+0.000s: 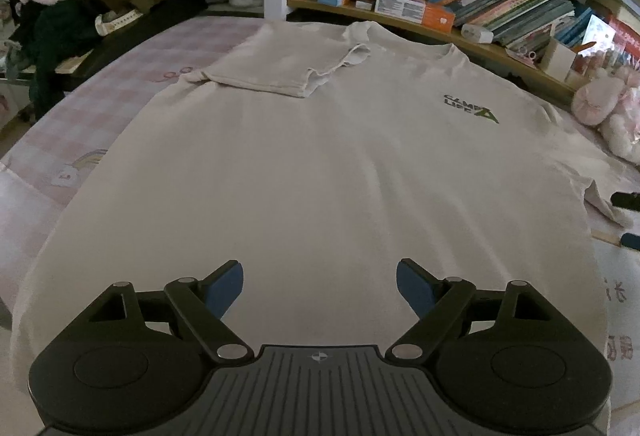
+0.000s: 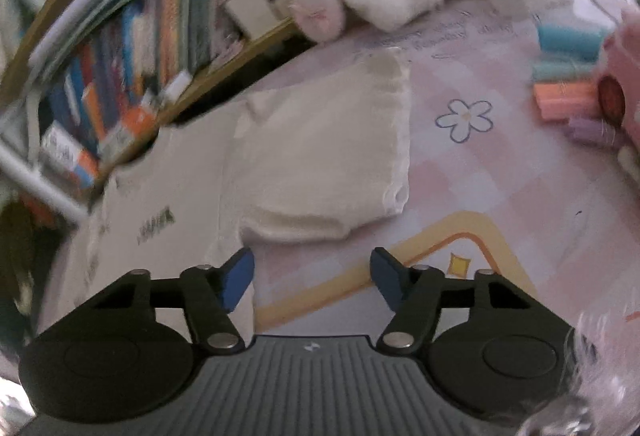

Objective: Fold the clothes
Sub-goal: 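Move the right tool toward the sleeve nearest it, then grasp the shirt side edge with the right tool and fold it inward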

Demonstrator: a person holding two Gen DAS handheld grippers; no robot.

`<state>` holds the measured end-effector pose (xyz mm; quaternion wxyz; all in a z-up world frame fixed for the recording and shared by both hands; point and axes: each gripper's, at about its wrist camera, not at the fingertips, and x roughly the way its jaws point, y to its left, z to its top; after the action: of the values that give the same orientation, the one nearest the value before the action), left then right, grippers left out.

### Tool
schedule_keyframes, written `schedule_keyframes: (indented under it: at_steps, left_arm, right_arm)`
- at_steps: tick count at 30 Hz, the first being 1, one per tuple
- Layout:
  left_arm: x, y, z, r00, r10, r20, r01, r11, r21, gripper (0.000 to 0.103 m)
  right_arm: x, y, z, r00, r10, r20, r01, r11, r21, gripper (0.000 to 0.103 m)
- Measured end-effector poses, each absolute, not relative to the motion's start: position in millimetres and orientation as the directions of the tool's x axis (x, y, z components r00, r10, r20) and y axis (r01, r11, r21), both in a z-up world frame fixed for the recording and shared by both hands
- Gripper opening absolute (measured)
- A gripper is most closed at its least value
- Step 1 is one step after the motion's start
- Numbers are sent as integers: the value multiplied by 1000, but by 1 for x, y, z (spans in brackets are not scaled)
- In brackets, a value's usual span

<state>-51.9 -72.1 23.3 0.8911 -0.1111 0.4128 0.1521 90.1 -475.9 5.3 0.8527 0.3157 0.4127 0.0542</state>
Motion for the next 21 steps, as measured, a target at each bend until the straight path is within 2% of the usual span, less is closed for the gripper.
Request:
schedule_keyframes:
  at_steps: [5,10,13,14,15,21]
  left_arm:
    - [-51,-69,23,601,183,-778,-364,929,-63,86]
    - [-49,-68,22,605,167,-779,-345,936,-68,86]
    - [-48,-67,21,604,158,-781,-339,938,-73,86]
    - [-48,-67,20,603,155,-783,-339,938,-75,86]
    - [-47,-66,20,602,152,-784,-339,938,-78,86]
    - [-51,-57,16,600,145,-787,-354,930,-98,86]
  right_arm:
    - [110,-500,-4,650,379,-659,349,622,701,44]
    - [122,-508,-2,637,341,-691,457,556,695,40]
    - [127,-503,0,622,290,-727,480,592,647,23]
    - [128,-502,0,615,275,-739,490,601,631,13]
    - [128,-502,-1,611,263,-746,499,604,622,10]
    - [129,-493,6,631,197,-751,489,650,582,8]
